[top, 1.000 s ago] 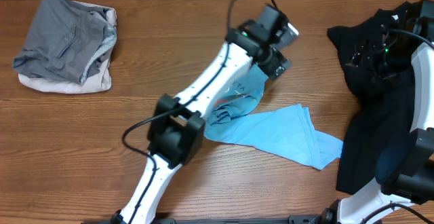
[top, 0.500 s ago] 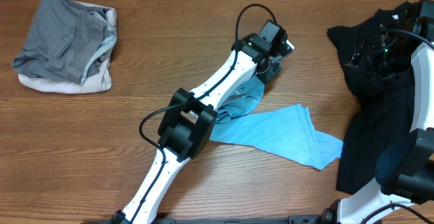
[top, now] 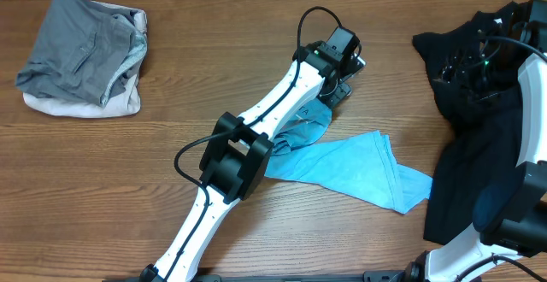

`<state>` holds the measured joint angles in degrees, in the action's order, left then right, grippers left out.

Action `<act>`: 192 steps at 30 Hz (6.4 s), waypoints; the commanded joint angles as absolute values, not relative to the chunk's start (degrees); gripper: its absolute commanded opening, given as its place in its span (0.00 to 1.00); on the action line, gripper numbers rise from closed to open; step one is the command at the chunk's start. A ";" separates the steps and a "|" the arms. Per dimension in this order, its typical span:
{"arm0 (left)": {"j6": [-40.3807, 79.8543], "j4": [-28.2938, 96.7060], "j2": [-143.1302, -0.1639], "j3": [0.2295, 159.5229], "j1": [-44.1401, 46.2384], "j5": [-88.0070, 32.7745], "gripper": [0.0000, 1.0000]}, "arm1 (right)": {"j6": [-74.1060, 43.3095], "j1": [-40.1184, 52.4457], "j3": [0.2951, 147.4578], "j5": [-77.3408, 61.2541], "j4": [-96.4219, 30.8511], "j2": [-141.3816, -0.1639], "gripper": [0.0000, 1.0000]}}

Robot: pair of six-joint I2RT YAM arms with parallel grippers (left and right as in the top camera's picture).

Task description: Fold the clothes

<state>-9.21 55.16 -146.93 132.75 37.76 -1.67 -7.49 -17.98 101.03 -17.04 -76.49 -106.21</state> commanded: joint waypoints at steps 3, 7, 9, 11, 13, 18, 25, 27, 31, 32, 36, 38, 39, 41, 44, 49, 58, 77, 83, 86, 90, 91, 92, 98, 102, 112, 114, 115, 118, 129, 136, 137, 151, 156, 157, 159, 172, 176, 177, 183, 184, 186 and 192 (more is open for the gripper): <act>-6.87 62.85 -142.26 143.35 37.39 5.87 0.04 | -7.03 -18.00 102.35 -19.79 -77.10 -104.05 0.70; -4.23 69.01 -139.96 150.28 36.45 7.09 0.04 | -7.01 -17.54 102.35 -20.71 -77.89 -104.05 0.70; -2.70 71.20 -138.19 152.70 35.66 7.05 0.04 | -7.01 -16.78 102.35 -20.69 -78.28 -104.05 0.70; -1.21 73.28 -136.20 154.23 34.81 7.03 0.04 | -7.01 -15.84 102.35 -20.71 -78.65 -104.05 0.70; 0.14 75.40 -133.99 154.69 34.00 7.01 0.04 | -7.01 -14.83 102.35 -20.71 -78.78 -104.05 0.69; 1.52 82.08 -128.60 154.69 32.29 6.90 0.04 | -4.86 -12.58 102.35 -21.52 -79.66 -104.05 0.70; 1.50 90.13 -123.39 154.69 29.65 7.03 0.04 | 1.21 -12.19 102.35 -29.56 -82.76 -104.05 0.70; 1.54 90.48 -122.83 154.69 28.40 7.01 0.04 | 3.27 -11.40 102.35 -30.37 -84.23 -104.05 0.69; 1.76 89.73 -122.76 154.67 26.06 6.04 0.04 | 6.74 -8.21 102.24 -32.93 -85.25 -104.05 0.69; 1.74 89.41 -122.76 154.67 25.39 4.93 0.04 | 7.86 -6.74 101.95 -33.87 -84.90 -104.05 0.69; 1.74 88.40 -122.76 154.67 24.27 3.95 0.04 | 7.97 -1.39 98.65 -36.80 -80.40 -104.05 0.70; 1.72 88.23 -122.74 154.69 24.29 3.97 0.04 | 7.97 1.34 95.64 -40.45 -76.53 -104.05 0.70; 1.74 88.16 -122.61 154.69 24.29 3.95 0.04 | 7.97 2.72 93.82 -42.09 -74.06 -104.05 0.70; 1.69 88.01 -122.17 154.69 24.34 3.73 0.04 | 7.94 4.99 90.54 -44.07 -69.25 -104.05 0.73; 1.48 87.77 -121.27 154.74 24.34 3.09 0.04 | 7.27 8.05 84.93 -46.09 -60.34 -104.05 0.78; 1.30 87.77 -118.32 154.74 24.40 2.85 0.04 | 6.02 9.98 77.76 -51.44 -48.36 -104.05 0.81; 1.30 87.00 -112.95 154.74 24.40 0.43 0.04 | 5.96 14.04 72.34 -58.78 -34.92 -104.77 0.93; 1.30 88.49 -112.42 154.74 24.34 1.91 0.04 | -1.10 12.73 73.71 -59.00 -23.62 -104.77 0.36; 1.30 88.49 -112.42 154.74 24.34 1.41 0.04 | -0.84 11.55 73.56 -56.60 -20.47 -104.81 0.83; 1.32 88.49 -112.42 154.74 24.34 1.41 0.04 | 0.03 12.45 73.49 -56.58 -19.53 -105.21 0.85; 1.32 88.49 -112.42 154.74 24.34 1.41 0.04 | 0.43 13.93 73.45 -56.21 -18.20 -107.20 0.92; 1.32 88.51 -112.42 154.74 24.34 1.39 0.04 | 0.43 14.33 73.45 -56.21 -17.69 -108.01 0.94; 1.32 88.51 -112.42 154.74 24.36 1.37 0.04 | 0.40 14.70 73.45 -56.23 -17.08 -108.88 0.96; 1.28 88.51 -112.42 154.74 24.34 0.45 0.04 | 0.36 15.92 73.45 -59.16 -15.22 -111.94 0.68; 1.30 88.49 -112.42 154.74 24.32 1.13 0.04 | -1.37 14.20 74.04 -61.76 -15.66 -111.11 0.04; 1.45 87.55 -111.61 154.74 22.74 6.72 0.04 | -1.58 4.43 76.36 -63.57 -24.38 -97.80 0.04; 1.83 86.59 -110.96 154.76 21.43 6.83 0.04 | -1.58 2.85 76.90 -63.51 -26.17 -93.76 0.04; 2.09 85.93 -110.50 154.78 20.73 6.85 0.04 | -1.61 2.04 77.25 -62.96 -26.89 -91.59 0.04; 2.83 83.11 -108.40 154.78 18.79 6.81 0.04 | -1.56 0.27 79.46 -56.97 -30.37 -84.12 0.04; 2.35 77.52 -96.18 154.78 18.02 6.13 0.04 | -0.62 -0.62 100.09 -26.79 -55.20 -67.24 0.04; 2.35 78.04 -87.92 154.78 18.02 4.14 0.04 | 0.43 -0.62 112.22 -16.69 -70.81 -66.54 0.04; 2.35 77.91 -86.87 154.78 18.02 3.79 0.04 | 0.43 -0.62 113.89 -16.25 -72.42 -66.54 0.04; 1.83 76.79 -78.30 154.56 18.02 -2.59 0.04 | 0.43 -0.62 131.98 -10.87 -85.78 -66.63 0.04; 1.45 77.84 -83.37 154.06 18.02 -0.27 0.04 | 1.74 -0.62 131.96 -8.51 -85.80 -70.70 0.04; 1.48 77.91 -85.06 154.06 18.02 0.54 0.04 | 1.78 -0.62 131.96 -8.23 -85.69 -71.81 0.04; 1.45 77.69 -88.95 154.06 18.02 2.46 0.04 | 1.91 -0.62 131.96 -7.46 -85.27 -74.78 0.04; 1.78 54.87 -114.69 154.06 15.97 5.78 0.04 | 1.87 -1.10 131.98 -6.87 -62.46 -96.33 0.04; 2.61 41.47 -116.33 154.10 15.77 5.19 0.04 | 1.26 -3.31 133.25 -6.90 -56.03 -96.23 0.04; 2.59 38.52 -115.94 154.45 15.77 4.73 0.04 | 1.28 -4.12 134.58 -6.87 -55.64 -96.12 0.04; 2.42 32.38 -110.63 156.51 15.77 3.07 0.04 | 1.34 -10.48 147.96 -7.01 -59.29 -95.90 0.04; 2.31 34.24 -109.43 156.51 15.77 2.07 0.04 | 1.48 -11.40 149.58 -7.35 -60.58 -95.90 0.04; 2.31 40.36 -107.50 156.51 15.77 1.41 0.04 | 1.48 -13.39 152.27 -8.95 -64.69 -95.81 0.04; 2.37 70.39 -106.63 156.35 15.73 5.48 0.04 | 1.76 -14.35 151.26 -15.18 -84.01 -97.21 0.04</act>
<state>1.61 60.80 -106.00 156.05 17.28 -2.07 1.72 -12.64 152.33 -15.18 -77.65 -94.67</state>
